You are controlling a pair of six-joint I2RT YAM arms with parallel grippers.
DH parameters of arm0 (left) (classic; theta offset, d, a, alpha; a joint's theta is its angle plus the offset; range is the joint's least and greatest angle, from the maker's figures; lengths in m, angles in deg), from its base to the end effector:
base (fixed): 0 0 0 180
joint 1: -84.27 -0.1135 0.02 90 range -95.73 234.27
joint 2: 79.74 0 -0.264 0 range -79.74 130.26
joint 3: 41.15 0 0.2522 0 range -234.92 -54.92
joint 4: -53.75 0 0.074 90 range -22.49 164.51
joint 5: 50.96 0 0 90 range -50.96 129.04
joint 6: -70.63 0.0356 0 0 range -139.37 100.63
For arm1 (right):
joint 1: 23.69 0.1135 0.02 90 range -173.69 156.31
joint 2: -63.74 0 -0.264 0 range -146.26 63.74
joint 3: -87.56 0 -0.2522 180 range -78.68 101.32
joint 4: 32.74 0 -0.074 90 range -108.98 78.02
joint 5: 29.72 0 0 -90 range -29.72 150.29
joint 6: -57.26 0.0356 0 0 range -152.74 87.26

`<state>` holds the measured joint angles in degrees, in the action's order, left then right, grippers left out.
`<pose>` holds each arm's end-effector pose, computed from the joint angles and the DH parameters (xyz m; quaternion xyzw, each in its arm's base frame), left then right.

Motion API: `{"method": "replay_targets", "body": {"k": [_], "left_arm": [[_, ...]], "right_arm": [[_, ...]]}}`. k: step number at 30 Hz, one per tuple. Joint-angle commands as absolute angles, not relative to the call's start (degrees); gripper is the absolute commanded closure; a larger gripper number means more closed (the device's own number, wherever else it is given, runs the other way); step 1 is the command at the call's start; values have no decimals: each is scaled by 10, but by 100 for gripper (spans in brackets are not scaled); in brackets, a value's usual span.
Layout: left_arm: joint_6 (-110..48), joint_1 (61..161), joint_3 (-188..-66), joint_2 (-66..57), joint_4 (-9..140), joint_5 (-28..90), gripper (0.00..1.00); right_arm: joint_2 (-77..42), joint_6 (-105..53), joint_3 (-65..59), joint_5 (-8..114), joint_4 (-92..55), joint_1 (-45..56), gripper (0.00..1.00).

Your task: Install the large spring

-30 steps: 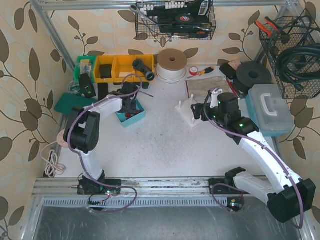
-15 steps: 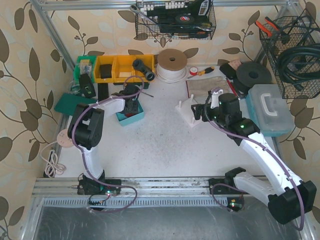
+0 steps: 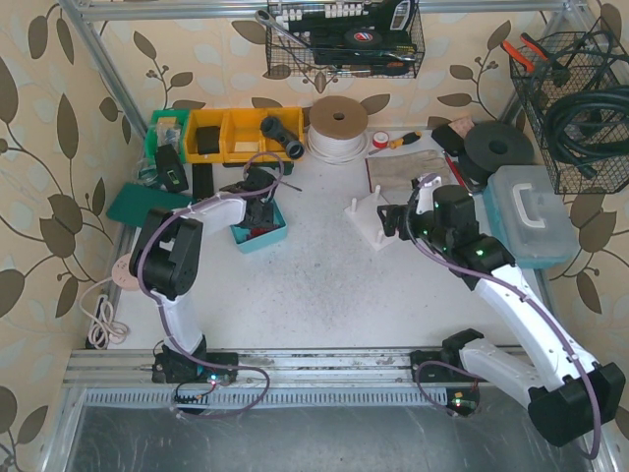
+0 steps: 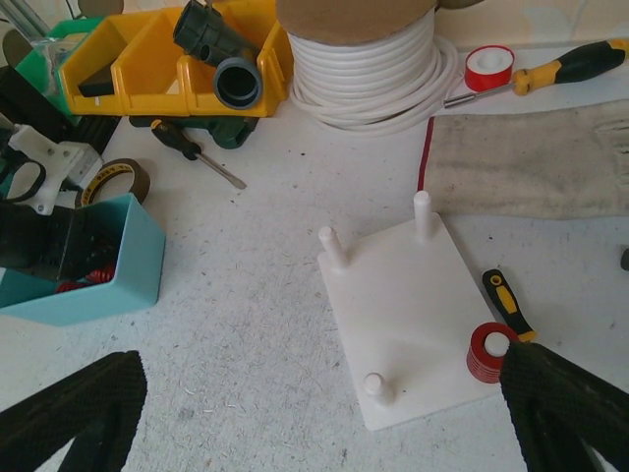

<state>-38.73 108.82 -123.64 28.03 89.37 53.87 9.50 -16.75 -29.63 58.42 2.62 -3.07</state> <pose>0.3507 -0.1502 0.1625 0.0111 0.9603 0.0227 0.2778 0.1989 0.0761 0.3159 -0.0429 0.8505 0.1777 0.4931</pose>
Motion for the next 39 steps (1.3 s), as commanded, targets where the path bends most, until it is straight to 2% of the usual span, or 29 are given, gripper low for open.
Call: {"method": "replay_targets", "body": {"k": [1, 13, 17, 22, 25, 33, 39], "left_arm": [[-408, 1115, -1227, 226, 930, 504, 90], [-350, 1124, -1219, 141, 872, 538, 98], [-307, 1123, -1195, 88, 828, 511, 100], [-227, 1128, -1128, -4, 726, 413, 100], [-151, 1155, -1074, -48, 650, 375, 100], [41, 1273, -959, -98, 475, 300, 100], [79, 1309, -957, -93, 461, 292, 100]], "right_arm": [[109, -175, -305, 602, 28, -28, 2], [82, -165, -299, 582, 32, -28, 1], [65, -149, -284, 569, 32, -28, 1], [45, -129, -249, 524, 33, -28, 1], [18, -129, -215, 473, 46, -29, 7], [-57, -148, -131, 343, 92, 5, 35], [-95, -149, -115, 301, 114, 30, 48]]}}
